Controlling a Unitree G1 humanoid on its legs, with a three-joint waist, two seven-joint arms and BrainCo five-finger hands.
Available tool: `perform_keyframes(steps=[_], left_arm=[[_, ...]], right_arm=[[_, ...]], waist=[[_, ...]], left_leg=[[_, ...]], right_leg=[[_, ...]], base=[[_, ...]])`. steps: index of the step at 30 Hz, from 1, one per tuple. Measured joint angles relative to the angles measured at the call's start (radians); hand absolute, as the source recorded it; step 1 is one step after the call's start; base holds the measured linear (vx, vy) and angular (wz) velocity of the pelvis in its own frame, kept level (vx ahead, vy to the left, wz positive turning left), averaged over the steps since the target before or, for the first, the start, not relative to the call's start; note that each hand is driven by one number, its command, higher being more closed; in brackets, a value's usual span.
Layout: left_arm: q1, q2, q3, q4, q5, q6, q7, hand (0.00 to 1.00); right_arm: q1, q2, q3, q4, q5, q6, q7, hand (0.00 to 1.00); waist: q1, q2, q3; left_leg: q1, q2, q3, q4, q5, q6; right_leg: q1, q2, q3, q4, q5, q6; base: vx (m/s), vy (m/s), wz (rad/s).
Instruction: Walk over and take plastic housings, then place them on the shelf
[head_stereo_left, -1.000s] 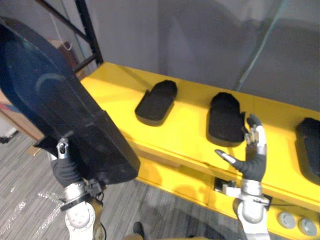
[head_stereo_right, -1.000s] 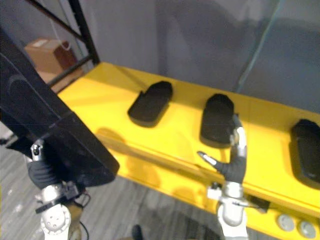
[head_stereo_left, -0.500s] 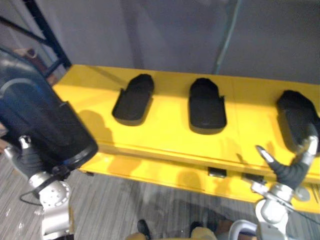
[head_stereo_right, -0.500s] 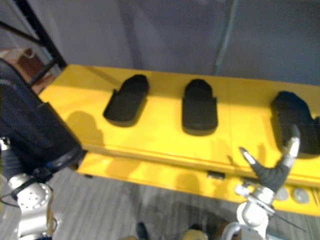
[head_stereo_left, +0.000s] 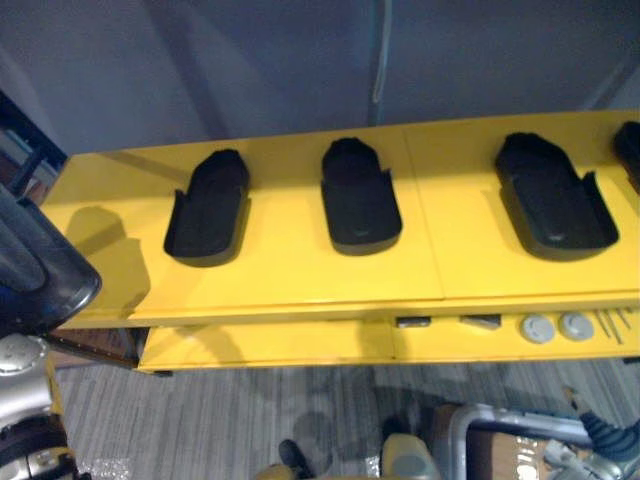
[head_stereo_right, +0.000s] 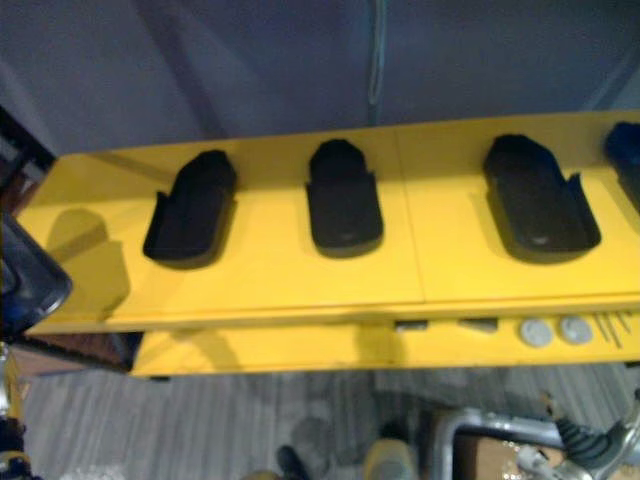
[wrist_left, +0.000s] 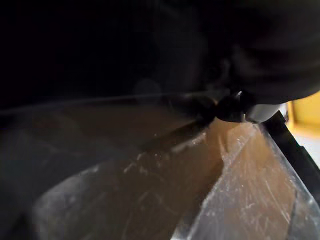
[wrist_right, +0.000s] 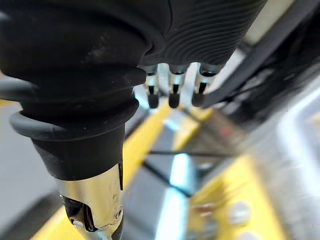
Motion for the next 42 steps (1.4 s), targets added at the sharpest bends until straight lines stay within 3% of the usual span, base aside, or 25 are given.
perform_keyframes(steps=[4, 10, 19, 24, 25, 36, 42], left_arm=[[-0.088, 0.079, -0.07, 0.069, 0.011, 0.109, -0.07, 1.0], [-0.193, 0.105, -0.138, 0.104, 0.043, 0.248, -0.116, 1.0], [-0.227, 0.132, -0.156, 0.123, 0.051, 0.36, -0.147, 1.0], [-0.234, 0.164, -0.156, 0.126, 0.089, 0.382, -0.152, 1.0], [-0.234, 0.164, -0.156, 0.128, 0.089, 0.391, -0.152, 0.0], [-0.233, 0.164, -0.155, 0.134, 0.088, 0.4, -0.151, 0.0], [-0.231, 0.154, -0.156, 0.133, 0.088, 0.346, -0.157, 0.0]], right_arm=[[-0.005, 0.007, -0.003, 0.076, 0.044, 0.059, -0.003, 0.0], [-0.006, 0.038, -0.002, 0.12, 0.103, 0.113, -0.023, 0.0], [-0.004, 0.067, 0.05, 0.12, 0.117, 0.12, -0.044, 0.0], [-0.004, 0.082, 0.069, 0.119, 0.117, 0.12, -0.044, 0.0], [-0.004, 0.082, 0.071, 0.119, 0.117, 0.12, -0.044, 0.0], [-0.003, 0.084, 0.078, 0.124, 0.136, 0.119, -0.043, 0.0], [-0.003, 0.084, 0.078, 0.127, 0.137, 0.082, -0.042, 0.0]], waist=[[-0.017, -0.01, 0.02], [-0.035, -0.024, 0.07], [-0.032, -0.037, 0.08], [-0.024, -0.043, 0.098], [-0.021, -0.043, 0.098], [-0.022, -0.051, 0.109], [-0.023, -0.058, 0.115]], left_leg=[[-0.002, 0.003, 0.019, 0.003, -0.006, -0.005], [-0.044, 0.018, 0.028, 0.06, -0.044, -0.009], [-0.082, 0.039, 0.037, 0.152, -0.11, -0.01], [-0.087, 0.046, 0.02, 0.182, -0.129, -0.008], [-0.089, 0.048, 0.019, 0.191, -0.135, -0.008], [-0.117, 0.064, -0.002, 0.257, -0.165, -0.003], [-0.125, 0.072, 0.0, 0.28, -0.177, -0.003]], right_leg=[[-0.013, 0.004, 0.015, 0.003, 0.001, 0.0], [-0.032, 0.009, 0.033, -0.017, 0.016, -0.002], [-0.034, 0.011, 0.065, -0.033, 0.021, -0.003], [-0.021, 0.01, 0.066, -0.033, 0.024, -0.004], [-0.019, 0.009, 0.066, -0.033, 0.024, -0.004], [0.009, 0.011, 0.065, -0.066, 0.03, 0.005], [0.008, 0.013, 0.068, -0.071, 0.035, 0.007]], base=[[0.05, -0.003, -0.12], [0.02, 0.004, -0.08], [0.03, 0.018, -0.04], [0.0, 0.015, 0.06], [0.0, 0.0, 0.0], [-0.02, 0.006, 0.04], [0.0, 0.0, 0.0]])
